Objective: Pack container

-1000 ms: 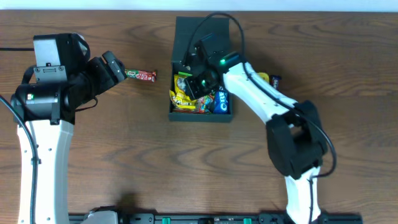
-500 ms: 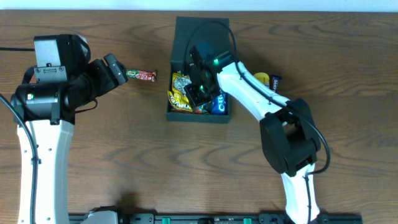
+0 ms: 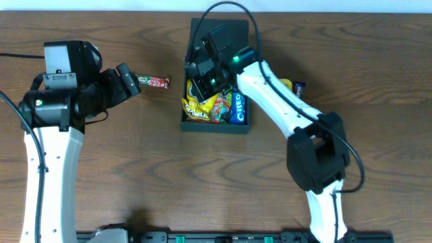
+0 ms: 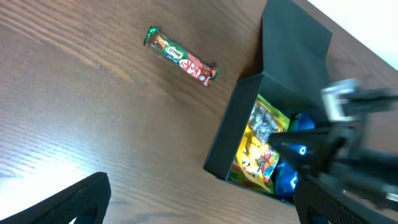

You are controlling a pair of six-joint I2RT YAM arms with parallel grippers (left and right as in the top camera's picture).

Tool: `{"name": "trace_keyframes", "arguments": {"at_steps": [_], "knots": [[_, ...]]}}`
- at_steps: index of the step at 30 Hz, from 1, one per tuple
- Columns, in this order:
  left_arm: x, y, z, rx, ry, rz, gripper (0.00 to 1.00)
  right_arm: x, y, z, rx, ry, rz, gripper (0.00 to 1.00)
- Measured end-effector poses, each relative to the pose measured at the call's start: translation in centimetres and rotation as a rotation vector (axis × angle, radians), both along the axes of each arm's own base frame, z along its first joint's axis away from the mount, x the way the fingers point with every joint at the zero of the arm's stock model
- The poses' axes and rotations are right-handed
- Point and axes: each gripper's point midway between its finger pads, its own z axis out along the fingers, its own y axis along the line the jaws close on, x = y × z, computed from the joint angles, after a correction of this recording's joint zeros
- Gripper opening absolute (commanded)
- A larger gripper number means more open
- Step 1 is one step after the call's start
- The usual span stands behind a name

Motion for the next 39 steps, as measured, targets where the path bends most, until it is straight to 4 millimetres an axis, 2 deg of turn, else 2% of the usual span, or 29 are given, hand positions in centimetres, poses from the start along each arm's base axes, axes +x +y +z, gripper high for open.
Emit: {"name": "trace_keyframes", "arguments": {"at_steps": [5, 7, 14, 18, 21, 24, 25, 26, 27, 29, 31, 32, 34, 36, 39], "knots": [[0.1, 0.0, 0.1, 0.0, -0.004, 0.0, 0.95, -1.5, 0.5, -4.9, -0.044, 0.105, 0.035, 0.01], [0.1, 0.0, 0.1, 0.0, -0.004, 0.0, 0.95, -1.8, 0.4, -5.6, -0.045, 0.13, 0.041, 0.01], [0.1, 0.0, 0.1, 0.0, -0.004, 0.0, 0.95, -2.3, 0.3, -5.5, -0.048, 0.146, 0.054, 0.01], [0.1, 0.0, 0.1, 0.0, -0.004, 0.0, 0.95, -2.7, -0.1, -4.7, -0.057, 0.162, 0.06, 0.01], [0.2, 0.0, 0.1, 0.001, -0.007, 0.0, 0.95, -1.8, -1.1, -1.5, -0.046, 0.102, 0.036, 0.01], [0.2, 0.0, 0.1, 0.0, -0.008, 0.0, 0.95, 0.8, -4.4, 4.1, -0.04, -0.034, -0.049, 0.01], [0.2, 0.0, 0.1, 0.0, -0.008, 0.0, 0.95, 1.8, -6.1, 6.0, -0.045, -0.075, -0.092, 0.05], [0.2, 0.0, 0.1, 0.0, -0.008, 0.0, 0.95, 2.9, -8.5, 7.9, -0.058, -0.117, -0.149, 0.25], [0.2, 0.0, 0.1, 0.0, -0.008, 0.0, 0.95, 3.6, -10.5, 9.0, -0.075, -0.138, -0.195, 0.51], [0.2, 0.0, 0.1, 0.0, -0.008, 0.0, 0.95, 5.0, -15.8, 10.2, -0.143, -0.162, -0.31, 0.59], [0.2, 0.0, 0.1, 0.0, -0.008, 0.0, 0.95, 5.8, -20.8, 9.4, -0.23, -0.141, -0.402, 0.82], [0.2, 0.0, 0.1, 0.001, -0.009, 0.0, 0.95, 6.1, -22.5, 8.4, -0.267, -0.122, -0.434, 0.82], [0.2, 0.0, 0.1, 0.001, -0.011, 0.0, 0.95, 6.4, -24.6, 5.9, -0.326, -0.072, -0.458, 0.79], [0.2, 0.0, 0.1, 0.001, -0.011, 0.0, 0.95, 6.4, -25.4, 3.0, -0.373, -0.016, -0.458, 0.72], [0.2, 0.0, 0.2, 0.001, -0.011, 0.0, 0.95, 6.2, -25.6, -0.4, -0.417, 0.052, -0.444, 0.7]]}}
